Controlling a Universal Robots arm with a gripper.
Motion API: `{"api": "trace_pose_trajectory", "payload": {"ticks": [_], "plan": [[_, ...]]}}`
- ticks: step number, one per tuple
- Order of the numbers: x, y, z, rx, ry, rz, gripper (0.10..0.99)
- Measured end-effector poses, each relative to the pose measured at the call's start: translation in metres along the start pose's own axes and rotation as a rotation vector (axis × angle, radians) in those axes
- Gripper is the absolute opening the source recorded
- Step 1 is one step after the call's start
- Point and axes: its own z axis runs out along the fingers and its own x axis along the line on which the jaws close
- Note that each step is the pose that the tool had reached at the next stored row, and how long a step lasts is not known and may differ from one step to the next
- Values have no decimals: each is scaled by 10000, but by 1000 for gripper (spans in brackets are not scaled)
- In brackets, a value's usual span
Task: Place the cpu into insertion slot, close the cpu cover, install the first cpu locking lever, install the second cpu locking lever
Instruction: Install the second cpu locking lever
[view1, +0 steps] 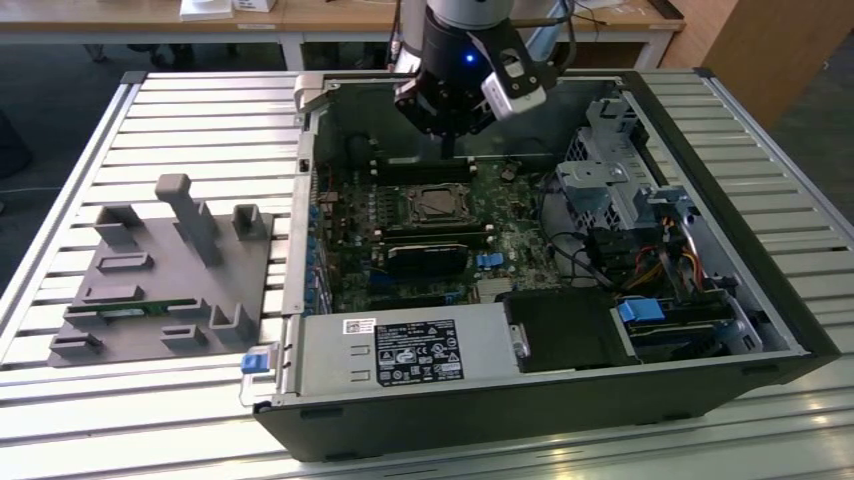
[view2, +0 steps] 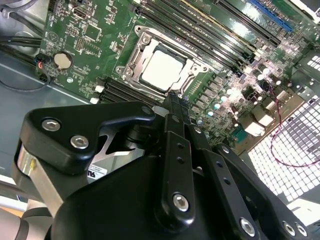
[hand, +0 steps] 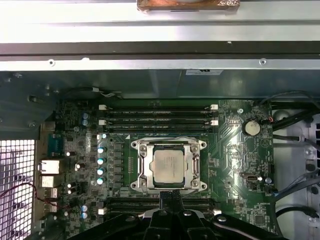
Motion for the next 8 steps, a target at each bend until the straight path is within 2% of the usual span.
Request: {"api": "trace_pose_trajectory", "payload": {"ticks": [8], "plan": [[-1,-2,26,0,0,0,106]]}}
